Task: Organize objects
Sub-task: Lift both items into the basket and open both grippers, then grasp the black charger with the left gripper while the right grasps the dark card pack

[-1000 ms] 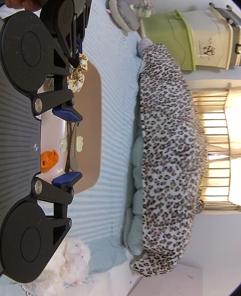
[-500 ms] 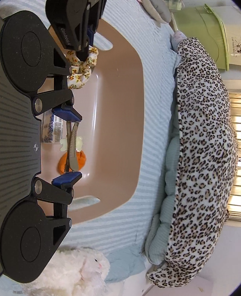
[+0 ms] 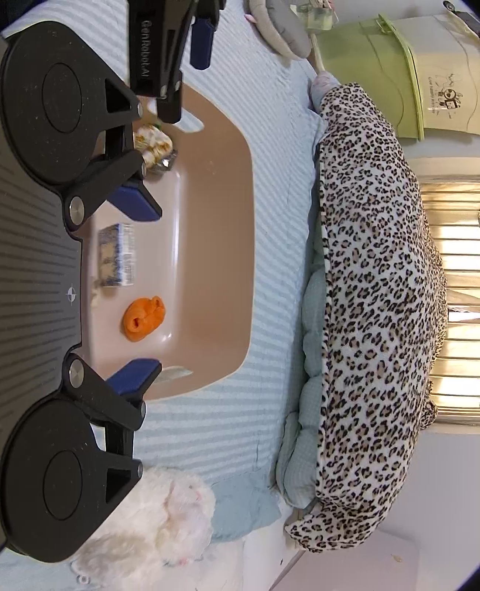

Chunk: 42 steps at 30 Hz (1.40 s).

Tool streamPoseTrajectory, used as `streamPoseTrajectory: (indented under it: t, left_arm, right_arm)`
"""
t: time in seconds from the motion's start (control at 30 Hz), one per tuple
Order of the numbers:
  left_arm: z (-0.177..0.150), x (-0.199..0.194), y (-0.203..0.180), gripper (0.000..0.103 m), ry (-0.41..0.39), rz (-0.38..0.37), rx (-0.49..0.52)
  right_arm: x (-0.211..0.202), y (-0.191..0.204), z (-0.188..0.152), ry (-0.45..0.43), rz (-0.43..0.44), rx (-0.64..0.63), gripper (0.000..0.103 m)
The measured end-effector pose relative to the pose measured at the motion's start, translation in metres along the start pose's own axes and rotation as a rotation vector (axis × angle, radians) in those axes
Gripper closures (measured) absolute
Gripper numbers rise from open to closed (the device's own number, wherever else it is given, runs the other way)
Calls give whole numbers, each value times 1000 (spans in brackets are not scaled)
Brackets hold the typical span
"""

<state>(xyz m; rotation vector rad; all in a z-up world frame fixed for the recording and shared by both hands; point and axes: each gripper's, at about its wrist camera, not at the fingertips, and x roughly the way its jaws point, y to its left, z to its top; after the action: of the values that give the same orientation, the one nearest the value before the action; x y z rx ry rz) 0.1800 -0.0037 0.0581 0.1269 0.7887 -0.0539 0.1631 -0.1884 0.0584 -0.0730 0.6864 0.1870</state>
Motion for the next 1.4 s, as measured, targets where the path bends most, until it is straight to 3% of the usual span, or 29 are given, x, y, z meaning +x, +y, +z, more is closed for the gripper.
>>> streamPoseTrajectory:
  t: [0.27,0.5,0.97,1.23,1.4]
  left_arm:
    - [-26,-32,-3,29,15,-25,19]
    - [-49,-38,-14,29,58,-45,47]
    - [-93,12,-23,28,244,-83,59]
    - [-106,39,-38,28,280,-129,77]
    - [-107,48,-42,28,253,-151,63]
  right_arm:
    - [-32,-10,-31,27,-3,14,13]
    - [-30,-19,-59,98,-6,43,13]
    - [7,-18,-101,258,-41,22,13]
    - [19,-18,-113,304,-57,10,13]
    - [25,-20,-117,322,-68,9,13]
